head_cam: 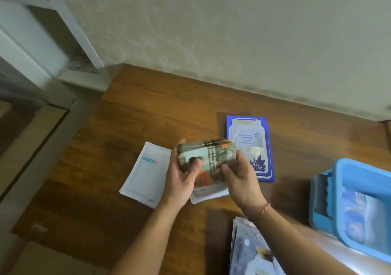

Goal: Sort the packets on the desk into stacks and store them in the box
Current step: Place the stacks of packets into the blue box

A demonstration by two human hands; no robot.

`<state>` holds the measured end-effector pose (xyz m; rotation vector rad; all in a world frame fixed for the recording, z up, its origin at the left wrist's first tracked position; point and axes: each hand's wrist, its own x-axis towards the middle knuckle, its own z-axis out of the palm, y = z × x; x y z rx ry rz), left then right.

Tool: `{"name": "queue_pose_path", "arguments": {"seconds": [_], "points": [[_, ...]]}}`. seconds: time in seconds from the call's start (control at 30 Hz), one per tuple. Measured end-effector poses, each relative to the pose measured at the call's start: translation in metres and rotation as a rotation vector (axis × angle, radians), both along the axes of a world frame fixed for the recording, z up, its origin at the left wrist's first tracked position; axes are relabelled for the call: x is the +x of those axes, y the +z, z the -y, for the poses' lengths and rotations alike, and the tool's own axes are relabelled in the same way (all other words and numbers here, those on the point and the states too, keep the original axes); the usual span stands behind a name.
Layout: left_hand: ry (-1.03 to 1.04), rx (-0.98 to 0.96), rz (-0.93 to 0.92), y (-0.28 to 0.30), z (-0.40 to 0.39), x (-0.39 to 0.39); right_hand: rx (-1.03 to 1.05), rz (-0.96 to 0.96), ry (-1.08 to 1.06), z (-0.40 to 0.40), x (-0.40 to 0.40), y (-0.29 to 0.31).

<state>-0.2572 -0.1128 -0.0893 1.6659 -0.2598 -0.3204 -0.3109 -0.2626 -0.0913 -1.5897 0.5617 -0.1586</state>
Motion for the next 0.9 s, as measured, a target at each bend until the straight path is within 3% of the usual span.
{"name": "queue_pose_path", "arguments": {"seconds": [0.13,0.33,0.47,0.53,0.63,0.7,0.9], "points": [[0.113,-0.069,0.047,-0.009,0.013,0.014,0.141,0.220,0.065,0.006,0.018,-0.009],[0.156,-0.060,0.041,-0.034,0.016,-0.003,0.079,0.069,0.251,0.016,0.018,-0.028],[0.415,-0.124,-0.357,-0.008,0.030,-0.014,-0.110,0.026,0.308,0.021,0.011,0.003],[0.454,-0.236,-0.551,0.009,0.041,-0.022,-0.048,0.068,0.260,0.032,-0.005,0.025],[0.359,-0.452,-0.726,0.045,0.069,-0.042,0.357,0.224,0.064,0.035,-0.045,0.056],[0.255,-0.569,-0.810,0.064,0.094,-0.058,0.519,0.311,-0.042,0.024,-0.065,0.066],[0.143,-0.559,-0.731,0.086,0.149,-0.102,0.449,0.365,-0.411,0.054,-0.103,0.086]]}}
